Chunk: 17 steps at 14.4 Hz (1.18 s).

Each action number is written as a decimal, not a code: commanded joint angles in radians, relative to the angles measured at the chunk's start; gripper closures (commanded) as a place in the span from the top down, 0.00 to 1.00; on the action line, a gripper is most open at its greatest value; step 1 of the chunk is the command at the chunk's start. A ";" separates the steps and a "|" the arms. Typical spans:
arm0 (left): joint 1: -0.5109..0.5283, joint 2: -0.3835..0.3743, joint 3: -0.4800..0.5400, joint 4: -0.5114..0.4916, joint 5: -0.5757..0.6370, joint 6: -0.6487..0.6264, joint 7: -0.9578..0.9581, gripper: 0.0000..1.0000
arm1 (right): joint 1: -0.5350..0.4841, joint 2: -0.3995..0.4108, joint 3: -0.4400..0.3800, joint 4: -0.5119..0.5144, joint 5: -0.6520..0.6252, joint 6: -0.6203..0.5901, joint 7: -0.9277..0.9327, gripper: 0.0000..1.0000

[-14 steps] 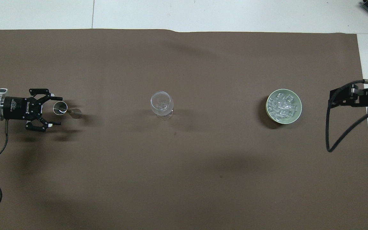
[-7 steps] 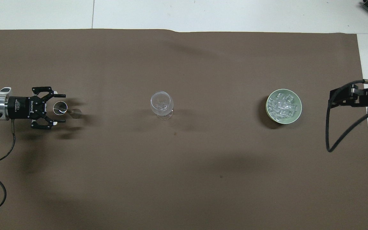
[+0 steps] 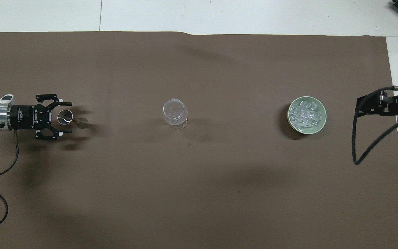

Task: Pour wine and add ice with both arms
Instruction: 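Reach the left gripper to the small dark bottle and close on it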

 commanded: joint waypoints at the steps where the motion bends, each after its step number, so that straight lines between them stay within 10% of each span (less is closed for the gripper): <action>1: -0.010 -0.009 0.008 -0.031 -0.025 0.021 0.036 1.00 | -0.015 0.009 0.004 0.014 0.029 0.001 -0.035 1.00; 7: -0.013 -0.012 0.008 -0.046 -0.048 0.024 0.048 0.95 | -0.015 0.009 0.004 0.014 0.029 0.001 -0.028 1.00; 17: -0.018 -0.015 0.008 -0.053 -0.060 0.023 0.046 0.15 | -0.015 0.007 0.003 0.012 0.029 0.002 -0.037 1.00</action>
